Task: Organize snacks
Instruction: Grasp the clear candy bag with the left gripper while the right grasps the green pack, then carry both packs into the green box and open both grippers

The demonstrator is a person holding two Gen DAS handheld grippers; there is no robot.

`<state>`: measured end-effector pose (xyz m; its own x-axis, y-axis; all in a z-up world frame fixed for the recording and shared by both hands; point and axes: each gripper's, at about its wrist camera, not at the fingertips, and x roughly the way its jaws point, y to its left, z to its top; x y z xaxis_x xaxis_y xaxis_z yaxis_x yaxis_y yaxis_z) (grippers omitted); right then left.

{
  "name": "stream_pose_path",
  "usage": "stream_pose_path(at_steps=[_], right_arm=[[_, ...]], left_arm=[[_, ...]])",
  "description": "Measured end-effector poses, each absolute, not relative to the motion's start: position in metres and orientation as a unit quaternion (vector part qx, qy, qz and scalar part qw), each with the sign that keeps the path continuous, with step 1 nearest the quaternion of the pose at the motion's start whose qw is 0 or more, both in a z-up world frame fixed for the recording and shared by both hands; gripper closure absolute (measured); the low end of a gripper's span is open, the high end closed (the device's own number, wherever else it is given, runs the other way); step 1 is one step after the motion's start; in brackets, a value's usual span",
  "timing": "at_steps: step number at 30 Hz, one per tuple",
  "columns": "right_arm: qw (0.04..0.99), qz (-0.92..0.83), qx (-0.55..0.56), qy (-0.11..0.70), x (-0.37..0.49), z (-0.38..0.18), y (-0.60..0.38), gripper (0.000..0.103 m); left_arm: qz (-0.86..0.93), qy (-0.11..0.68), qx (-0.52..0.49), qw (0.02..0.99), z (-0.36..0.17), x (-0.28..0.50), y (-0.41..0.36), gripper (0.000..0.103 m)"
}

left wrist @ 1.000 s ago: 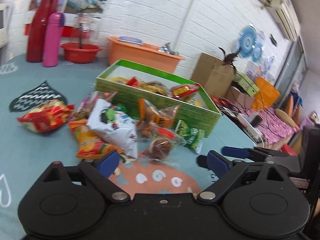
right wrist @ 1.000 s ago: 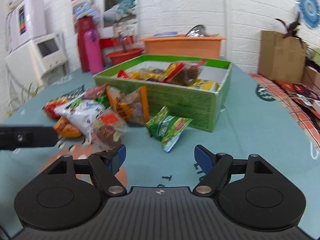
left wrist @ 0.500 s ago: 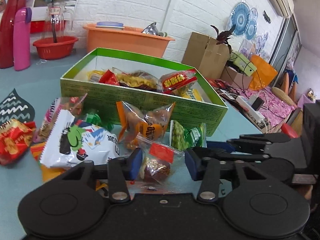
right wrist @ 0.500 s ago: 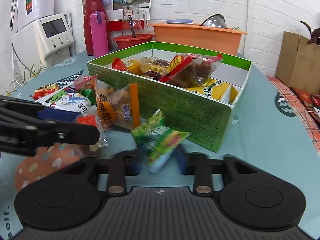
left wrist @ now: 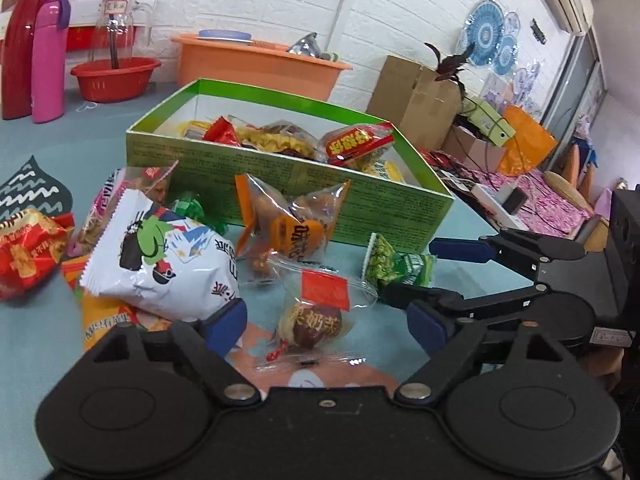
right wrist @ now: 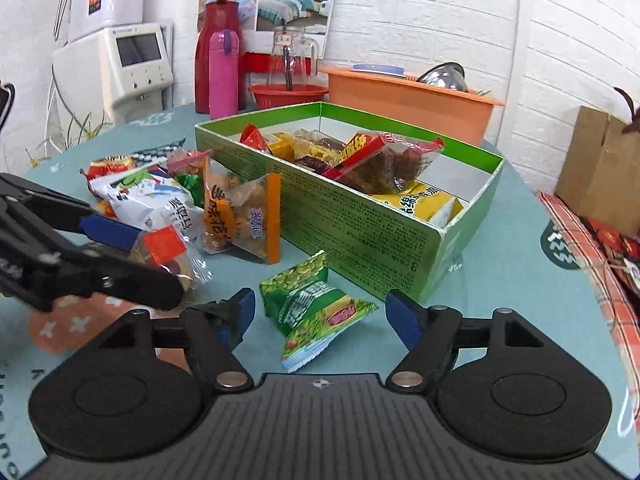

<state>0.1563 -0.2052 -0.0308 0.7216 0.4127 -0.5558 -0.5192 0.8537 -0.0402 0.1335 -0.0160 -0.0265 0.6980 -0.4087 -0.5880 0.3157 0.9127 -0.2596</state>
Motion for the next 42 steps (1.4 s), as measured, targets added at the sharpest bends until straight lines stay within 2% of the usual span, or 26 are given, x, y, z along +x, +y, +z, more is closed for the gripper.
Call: stream_pose_path(at_steps=[3, 4, 5, 8, 9, 12, 14, 16, 20, 21, 22, 28, 32, 37, 42], right_arm=[[0.916, 0.268, -0.105, 0.279, 0.163, -0.033, -0.203, 0.000], [0.913, 0.271, -0.107, 0.285, 0.164, -0.034, -0.202, 0.001], [0.912, 0.270, -0.110, 0.290, 0.164, -0.036, -0.202, 0.005], [0.911, 0.264, -0.118, 0.293, 0.157, -0.033, -0.203, 0.012], [0.910, 0.267, -0.118, 0.294, 0.155, -0.032, -0.203, 0.012], [0.906, 0.276, -0.120, 0.298, 0.154, -0.033, -0.200, 0.007], [0.907, 0.274, -0.132, 0.292, 0.154, -0.035, -0.197, 0.006], [0.906, 0.271, -0.133, 0.296, 0.158, -0.037, -0.194, 0.007], [0.910, 0.264, -0.115, 0.298, 0.159, -0.035, -0.196, 0.021], [0.910, 0.265, -0.113, 0.297, 0.157, -0.034, -0.196, 0.040], [0.910, 0.268, -0.111, 0.297, 0.154, -0.033, -0.196, 0.043], [0.913, 0.268, -0.107, 0.288, 0.138, -0.024, -0.201, 0.044], [0.925, 0.275, -0.082, 0.248, 0.131, 0.003, -0.207, 0.044], [0.945, 0.250, -0.071, 0.197, 0.146, 0.033, -0.204, 0.044], [0.959, 0.219, -0.055, 0.173, 0.181, 0.044, -0.198, 0.043]], left_arm=[[-0.207, 0.339, -0.064, 0.916, -0.028, 0.138, -0.020, 0.000], [-0.211, 0.345, -0.059, 0.913, -0.029, 0.141, -0.022, 0.006], [-0.212, 0.350, -0.055, 0.911, -0.032, 0.144, -0.023, 0.010], [-0.206, 0.360, -0.066, 0.908, -0.039, 0.154, -0.021, 0.010], [-0.203, 0.357, -0.073, 0.909, -0.040, 0.156, -0.019, 0.007], [-0.206, 0.360, -0.088, 0.906, -0.040, 0.160, -0.016, 0.008], [-0.205, 0.358, -0.083, 0.907, -0.040, 0.160, -0.017, 0.013], [-0.207, 0.358, -0.080, 0.907, -0.040, 0.160, -0.018, 0.028], [-0.204, 0.356, -0.077, 0.909, -0.041, 0.157, -0.018, 0.030], [-0.203, 0.354, -0.077, 0.910, -0.041, 0.155, -0.018, 0.030], [-0.203, 0.352, -0.078, 0.911, -0.040, 0.153, -0.018, 0.031], [-0.214, 0.324, -0.108, 0.915, -0.019, 0.140, -0.005, 0.031], [-0.214, 0.294, -0.113, 0.925, 0.006, 0.138, -0.001, 0.032], [-0.196, 0.259, -0.127, 0.937, 0.036, 0.164, 0.003, 0.031], [-0.160, 0.251, -0.150, 0.943, 0.042, 0.203, 0.007, 0.031]])
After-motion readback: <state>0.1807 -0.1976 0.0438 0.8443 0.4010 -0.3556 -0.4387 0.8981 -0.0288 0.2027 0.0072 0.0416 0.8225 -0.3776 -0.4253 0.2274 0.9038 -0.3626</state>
